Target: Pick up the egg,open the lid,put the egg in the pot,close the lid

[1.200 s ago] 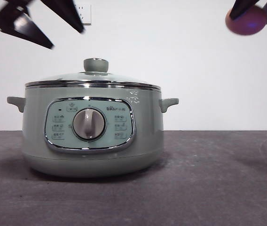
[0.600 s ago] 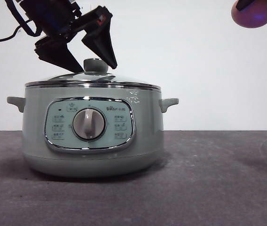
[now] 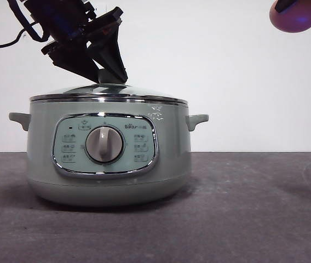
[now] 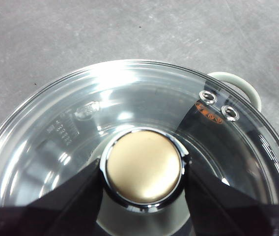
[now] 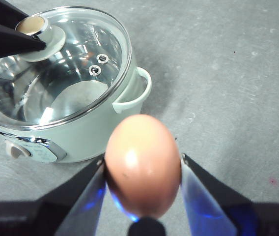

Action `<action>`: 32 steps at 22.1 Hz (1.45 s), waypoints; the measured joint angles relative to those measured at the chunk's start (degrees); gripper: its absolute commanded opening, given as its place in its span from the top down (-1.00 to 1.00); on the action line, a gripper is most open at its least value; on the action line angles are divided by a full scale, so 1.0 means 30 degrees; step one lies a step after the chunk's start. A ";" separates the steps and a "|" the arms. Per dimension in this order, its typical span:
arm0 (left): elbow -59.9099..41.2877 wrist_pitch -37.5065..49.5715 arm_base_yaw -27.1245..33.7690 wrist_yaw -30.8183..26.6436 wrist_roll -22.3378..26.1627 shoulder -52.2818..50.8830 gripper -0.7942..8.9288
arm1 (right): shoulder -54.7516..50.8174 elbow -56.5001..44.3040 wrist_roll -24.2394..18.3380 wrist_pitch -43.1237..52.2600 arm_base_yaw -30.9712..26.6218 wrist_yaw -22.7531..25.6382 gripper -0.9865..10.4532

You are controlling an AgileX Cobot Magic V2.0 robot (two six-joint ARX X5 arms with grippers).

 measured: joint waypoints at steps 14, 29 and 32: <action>-0.0007 -0.0678 0.0000 -0.0066 -0.0015 -0.1770 0.85 | 0.0051 0.0000 0.0000 0.0138 0.0007 -0.0109 0.86; -0.0036 -0.7599 -0.0007 -0.2798 -0.0736 -1.1905 0.85 | 0.9712 0.4342 -0.0138 0.4656 0.3708 -0.1596 0.86; -0.0036 -0.8786 -0.0015 -0.3264 -0.1049 -1.2903 0.85 | 1.1970 0.6215 -0.0466 0.4801 0.4131 -0.1588 0.86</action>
